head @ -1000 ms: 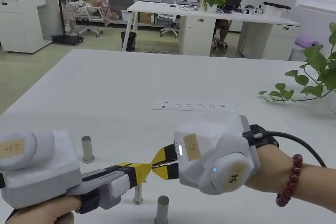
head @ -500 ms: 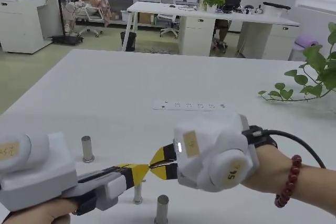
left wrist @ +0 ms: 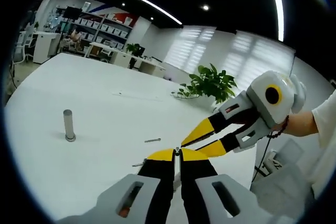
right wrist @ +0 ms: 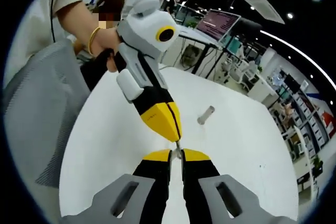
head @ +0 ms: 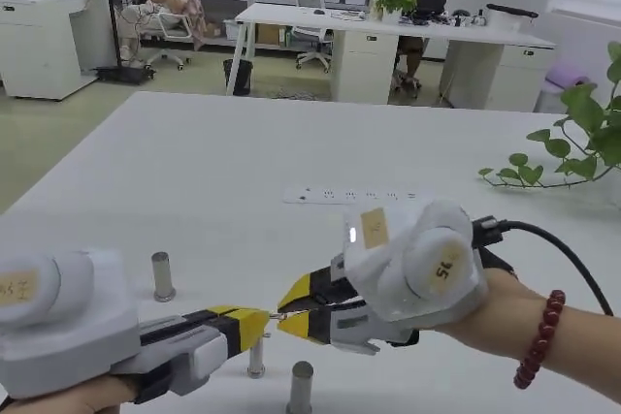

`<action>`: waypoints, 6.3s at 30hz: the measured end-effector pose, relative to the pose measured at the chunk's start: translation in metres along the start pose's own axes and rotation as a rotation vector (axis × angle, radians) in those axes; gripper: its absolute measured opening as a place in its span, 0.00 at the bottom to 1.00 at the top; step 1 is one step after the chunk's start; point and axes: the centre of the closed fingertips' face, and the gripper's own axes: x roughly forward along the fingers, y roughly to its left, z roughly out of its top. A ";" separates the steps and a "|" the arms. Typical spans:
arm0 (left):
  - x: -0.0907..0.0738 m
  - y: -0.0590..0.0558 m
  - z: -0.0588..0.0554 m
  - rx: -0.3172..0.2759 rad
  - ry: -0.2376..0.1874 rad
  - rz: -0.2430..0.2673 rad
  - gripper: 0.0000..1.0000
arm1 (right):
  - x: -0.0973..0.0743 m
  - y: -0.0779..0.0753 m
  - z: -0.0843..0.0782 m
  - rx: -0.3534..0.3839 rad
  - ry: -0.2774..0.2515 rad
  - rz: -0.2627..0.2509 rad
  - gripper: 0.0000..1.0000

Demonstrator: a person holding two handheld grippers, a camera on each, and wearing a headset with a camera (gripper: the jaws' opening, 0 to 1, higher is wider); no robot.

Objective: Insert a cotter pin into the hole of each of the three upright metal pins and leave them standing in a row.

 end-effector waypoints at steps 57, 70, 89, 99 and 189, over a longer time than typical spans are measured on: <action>-0.015 -0.063 -0.019 0.210 0.060 -0.363 0.00 | -0.032 0.050 -0.005 0.507 -0.257 0.387 0.07; -0.013 -0.057 -0.019 0.231 0.063 -0.338 0.04 | -0.029 0.055 -0.006 0.384 -0.216 0.383 0.03; -0.007 -0.035 -0.034 0.334 0.098 -0.202 0.21 | -0.031 0.044 -0.042 0.310 -0.065 0.328 0.03; 0.003 -0.020 -0.050 0.381 0.140 -0.125 0.28 | -0.030 0.044 -0.063 0.256 0.026 0.331 0.03; 0.043 0.001 -0.091 0.312 0.232 -0.020 0.12 | 0.011 0.035 -0.072 0.146 0.155 0.311 0.07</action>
